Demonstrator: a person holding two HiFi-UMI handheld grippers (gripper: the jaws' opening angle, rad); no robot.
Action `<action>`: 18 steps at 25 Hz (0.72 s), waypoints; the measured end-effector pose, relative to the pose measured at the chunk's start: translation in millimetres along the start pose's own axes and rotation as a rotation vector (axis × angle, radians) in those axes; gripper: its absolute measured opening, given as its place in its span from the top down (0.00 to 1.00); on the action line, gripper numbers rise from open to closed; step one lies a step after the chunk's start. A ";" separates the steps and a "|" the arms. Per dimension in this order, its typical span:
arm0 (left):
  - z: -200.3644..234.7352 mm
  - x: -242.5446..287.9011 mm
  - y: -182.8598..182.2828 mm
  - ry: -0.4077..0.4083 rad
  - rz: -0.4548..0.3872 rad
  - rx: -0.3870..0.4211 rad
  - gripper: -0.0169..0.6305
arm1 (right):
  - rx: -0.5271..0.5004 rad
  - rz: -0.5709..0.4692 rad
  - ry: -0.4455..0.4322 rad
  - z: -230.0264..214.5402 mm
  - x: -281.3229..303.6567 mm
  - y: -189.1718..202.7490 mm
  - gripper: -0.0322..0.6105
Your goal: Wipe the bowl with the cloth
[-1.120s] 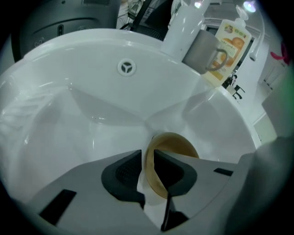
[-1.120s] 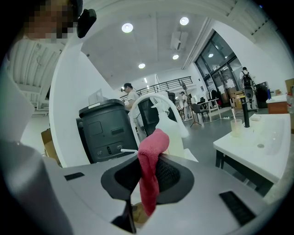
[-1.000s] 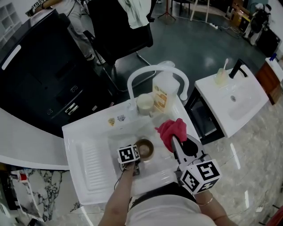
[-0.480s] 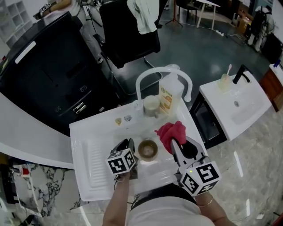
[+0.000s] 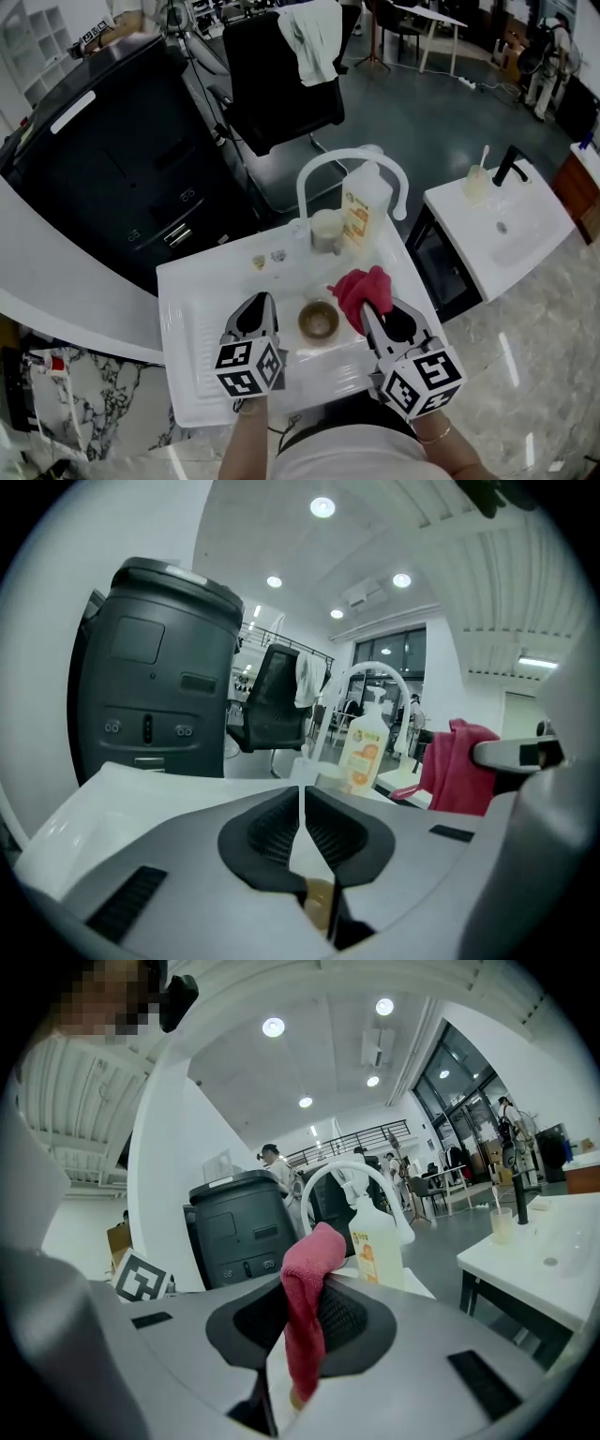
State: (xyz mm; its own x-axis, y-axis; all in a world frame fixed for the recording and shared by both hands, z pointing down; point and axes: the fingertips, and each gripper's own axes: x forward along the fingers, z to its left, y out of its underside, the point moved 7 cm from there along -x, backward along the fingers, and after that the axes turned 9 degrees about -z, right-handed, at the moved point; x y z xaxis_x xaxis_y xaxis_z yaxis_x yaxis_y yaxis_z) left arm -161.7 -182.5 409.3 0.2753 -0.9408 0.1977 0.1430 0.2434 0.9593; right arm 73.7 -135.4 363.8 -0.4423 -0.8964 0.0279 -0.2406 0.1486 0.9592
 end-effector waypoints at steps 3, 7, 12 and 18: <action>-3.8 -12.5 -15.6 0.015 -0.053 0.036 0.92 | -0.002 -0.005 -0.002 4.1 -1.1 -1.0 0.83; -8.2 -29.2 -31.0 0.024 -0.104 0.077 0.92 | -0.002 -0.006 0.001 8.6 -4.7 -0.6 0.83; -13.6 -46.7 -44.3 0.034 -0.152 0.115 0.92 | -0.017 -0.007 0.008 13.6 -8.6 -1.7 0.83; -14.3 -62.8 -48.7 0.038 -0.171 0.121 0.92 | -0.024 -0.006 0.010 18.6 -10.7 -0.6 0.83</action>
State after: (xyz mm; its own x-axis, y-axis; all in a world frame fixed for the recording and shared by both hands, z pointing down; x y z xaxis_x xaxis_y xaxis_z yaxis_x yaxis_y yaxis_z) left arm -172.4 -131.9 347.2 0.2923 -0.9560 0.0244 0.0759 0.0486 0.9959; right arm 62.5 -118.1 357.7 -0.4323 -0.9014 0.0243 -0.2223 0.1327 0.9659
